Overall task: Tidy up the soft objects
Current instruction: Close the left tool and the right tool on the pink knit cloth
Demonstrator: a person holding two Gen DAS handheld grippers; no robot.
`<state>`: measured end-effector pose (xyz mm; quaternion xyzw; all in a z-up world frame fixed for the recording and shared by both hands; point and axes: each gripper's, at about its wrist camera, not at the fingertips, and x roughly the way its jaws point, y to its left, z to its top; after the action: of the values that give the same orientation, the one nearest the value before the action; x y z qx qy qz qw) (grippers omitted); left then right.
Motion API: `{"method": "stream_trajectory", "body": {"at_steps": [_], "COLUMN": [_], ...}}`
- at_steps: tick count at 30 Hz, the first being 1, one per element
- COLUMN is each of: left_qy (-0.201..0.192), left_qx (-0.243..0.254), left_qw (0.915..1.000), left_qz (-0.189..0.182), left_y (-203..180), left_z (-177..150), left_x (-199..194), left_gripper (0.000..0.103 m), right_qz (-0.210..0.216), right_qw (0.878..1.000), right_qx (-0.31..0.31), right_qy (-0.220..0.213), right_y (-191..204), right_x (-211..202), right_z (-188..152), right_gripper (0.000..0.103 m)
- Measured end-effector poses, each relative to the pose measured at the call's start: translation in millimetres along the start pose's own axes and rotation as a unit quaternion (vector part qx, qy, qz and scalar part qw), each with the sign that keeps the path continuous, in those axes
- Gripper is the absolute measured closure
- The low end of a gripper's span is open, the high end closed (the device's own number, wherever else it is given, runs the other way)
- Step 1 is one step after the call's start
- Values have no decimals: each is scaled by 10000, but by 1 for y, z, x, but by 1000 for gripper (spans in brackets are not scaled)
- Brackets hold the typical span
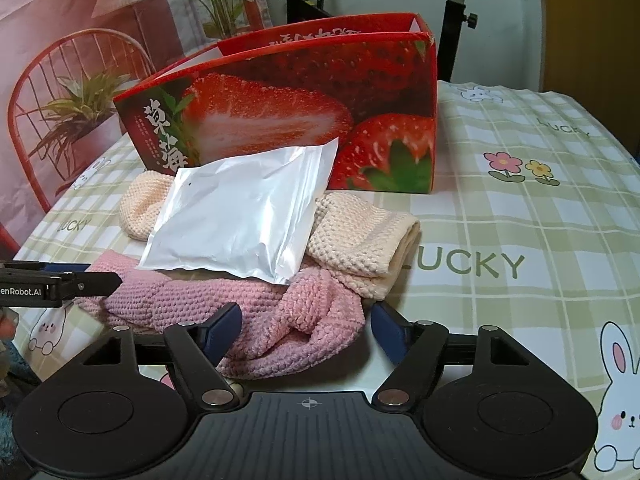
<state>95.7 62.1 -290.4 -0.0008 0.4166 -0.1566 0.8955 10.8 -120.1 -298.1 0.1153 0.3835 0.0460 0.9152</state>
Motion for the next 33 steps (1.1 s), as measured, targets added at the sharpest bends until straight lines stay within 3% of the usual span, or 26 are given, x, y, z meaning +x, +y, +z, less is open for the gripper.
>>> {"method": "stream_trajectory", "body": {"at_steps": [1, 2, 13, 16, 21, 24, 33], "left_qy": [0, 2, 18, 25, 61, 95, 157], "left_qx": [6, 12, 22, 15, -7, -71, -87], "left_qw": [10000, 10000, 10000, 10000, 10000, 9999, 9998], "left_qz": [4, 7, 13, 3, -39, -90, -115], "left_y": [0, -1, -1, -1, -1, 1, -1], "left_z": [0, 0, 0, 0, -1, -3, -4], "left_x": [0, 0, 0, 0, -1, -4, -5], "left_gripper": [35, 35, 35, 35, 36, 36, 34], "right_qz": [-31, -206, -339, -242, -25, 74, 156], "right_qw": [10000, 9998, 9992, 9993, 9993, 9992, 9987], "right_qx": [11, 29, 62, 107, 85, -36, 162], "right_qy": [20, 79, 196, 250, 372, 397, 447], "right_y": [1, 1, 0, -1, 2, 9, 1], "right_x": [0, 2, -2, -9, -16, -19, -13], "right_z": [0, 0, -1, 0, 1, 3, 2], "right_gripper": [18, 0, 1, 15, 57, 73, 73]}}
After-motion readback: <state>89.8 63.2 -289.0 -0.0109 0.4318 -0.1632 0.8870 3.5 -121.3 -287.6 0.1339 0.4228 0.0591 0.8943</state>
